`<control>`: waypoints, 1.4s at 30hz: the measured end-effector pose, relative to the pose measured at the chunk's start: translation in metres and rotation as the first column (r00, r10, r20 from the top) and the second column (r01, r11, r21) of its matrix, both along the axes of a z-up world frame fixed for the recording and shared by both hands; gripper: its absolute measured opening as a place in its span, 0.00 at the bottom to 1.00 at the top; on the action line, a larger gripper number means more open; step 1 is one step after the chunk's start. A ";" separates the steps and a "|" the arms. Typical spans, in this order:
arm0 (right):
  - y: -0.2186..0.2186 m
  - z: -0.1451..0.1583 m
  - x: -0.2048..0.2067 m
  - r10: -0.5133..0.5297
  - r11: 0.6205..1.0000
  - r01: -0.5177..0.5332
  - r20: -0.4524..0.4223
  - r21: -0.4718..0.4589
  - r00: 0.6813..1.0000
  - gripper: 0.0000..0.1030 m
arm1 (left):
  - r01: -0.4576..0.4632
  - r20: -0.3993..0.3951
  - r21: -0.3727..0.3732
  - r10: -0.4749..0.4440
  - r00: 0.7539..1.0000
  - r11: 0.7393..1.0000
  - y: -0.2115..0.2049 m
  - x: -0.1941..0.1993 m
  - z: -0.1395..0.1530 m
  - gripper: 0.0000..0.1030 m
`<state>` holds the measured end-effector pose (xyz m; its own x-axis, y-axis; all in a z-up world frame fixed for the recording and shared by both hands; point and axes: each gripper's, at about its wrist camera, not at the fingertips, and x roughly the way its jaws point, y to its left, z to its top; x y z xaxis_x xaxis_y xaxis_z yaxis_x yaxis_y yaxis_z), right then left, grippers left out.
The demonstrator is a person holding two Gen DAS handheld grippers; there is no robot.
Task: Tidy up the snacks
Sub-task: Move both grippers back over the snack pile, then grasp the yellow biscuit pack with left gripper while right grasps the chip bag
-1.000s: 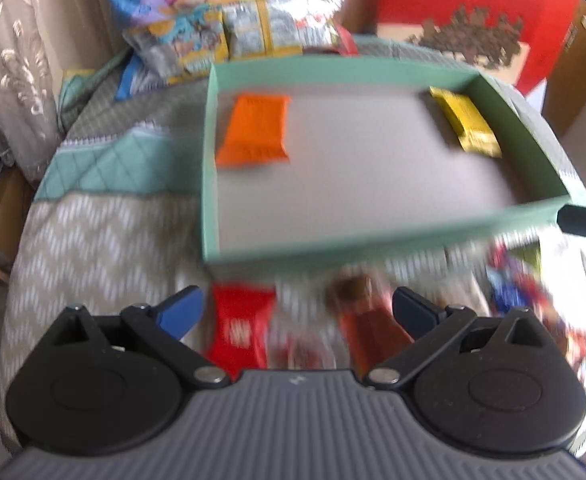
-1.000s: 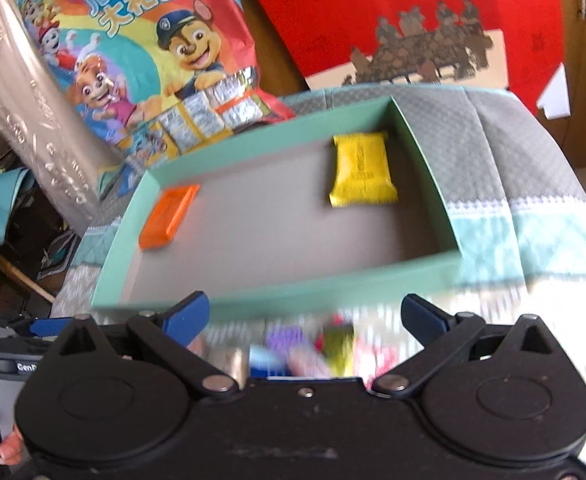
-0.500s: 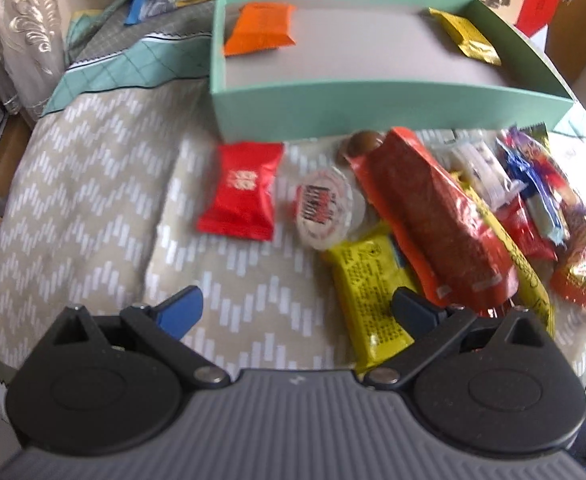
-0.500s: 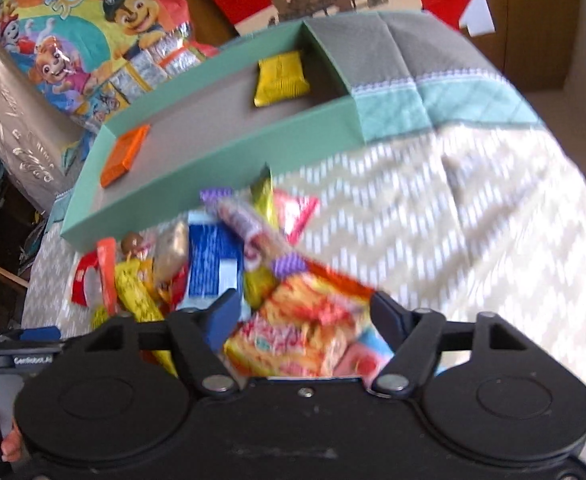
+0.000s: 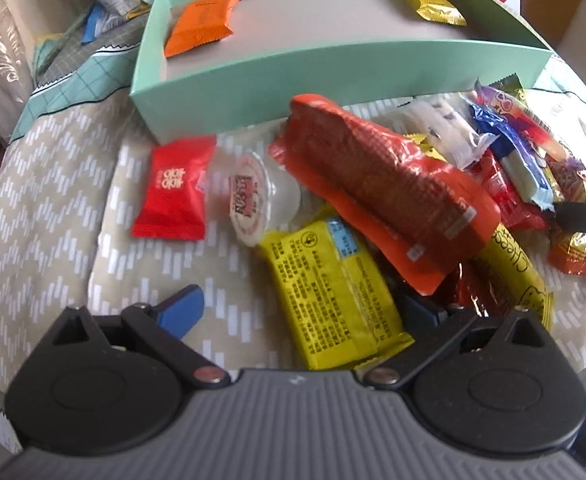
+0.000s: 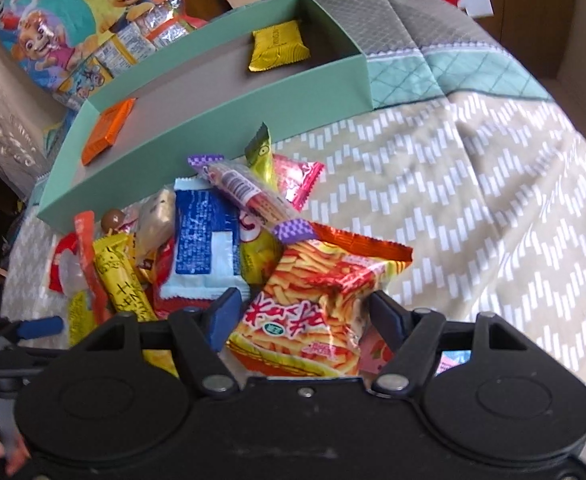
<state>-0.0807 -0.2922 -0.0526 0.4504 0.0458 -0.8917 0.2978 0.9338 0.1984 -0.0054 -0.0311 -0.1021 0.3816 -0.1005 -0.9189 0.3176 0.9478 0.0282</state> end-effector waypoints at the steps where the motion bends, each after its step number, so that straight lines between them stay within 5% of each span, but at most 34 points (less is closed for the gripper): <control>1: 0.002 0.000 -0.002 0.013 1.000 -0.013 0.007 -0.016 1.000 0.63 | -0.001 0.009 -0.007 0.001 1.000 1.000 0.003 -0.001 0.002 0.88; 3: 0.002 0.002 -0.006 0.033 0.999 -0.032 0.019 -0.041 0.999 0.57 | 0.008 0.031 -0.017 -0.007 0.999 1.000 0.010 -0.004 0.007 0.58; 5: 0.001 0.002 -0.010 0.037 0.998 -0.036 0.024 -0.045 0.999 0.56 | 0.007 0.034 -0.029 -0.006 0.999 1.000 0.019 -0.006 0.011 0.47; 13: 0.005 0.000 -0.007 0.030 0.998 -0.029 0.023 -0.057 0.999 0.57 | -0.022 0.026 -0.055 0.024 0.999 0.998 0.026 -0.002 0.011 0.52; 20: -0.004 0.009 -0.015 0.022 0.999 -0.020 0.049 -0.037 0.999 0.43 | -0.024 0.019 -0.079 0.026 0.999 0.997 0.037 -0.009 0.018 0.45; 30: -0.023 0.045 -0.029 -0.006 1.000 0.009 0.134 -0.029 0.991 0.40 | -0.065 0.075 -0.180 0.079 0.994 0.981 0.063 -0.017 0.064 0.45; 36: -0.031 0.070 -0.022 0.002 1.000 0.001 0.197 -0.017 0.980 0.40 | -0.101 0.131 -0.219 0.132 0.983 0.971 0.078 0.002 0.094 0.45; 42: -0.029 0.088 0.028 0.051 0.999 -0.048 0.261 -0.021 0.964 0.40 | -0.114 0.170 -0.212 0.151 0.974 0.971 0.075 0.047 0.107 0.45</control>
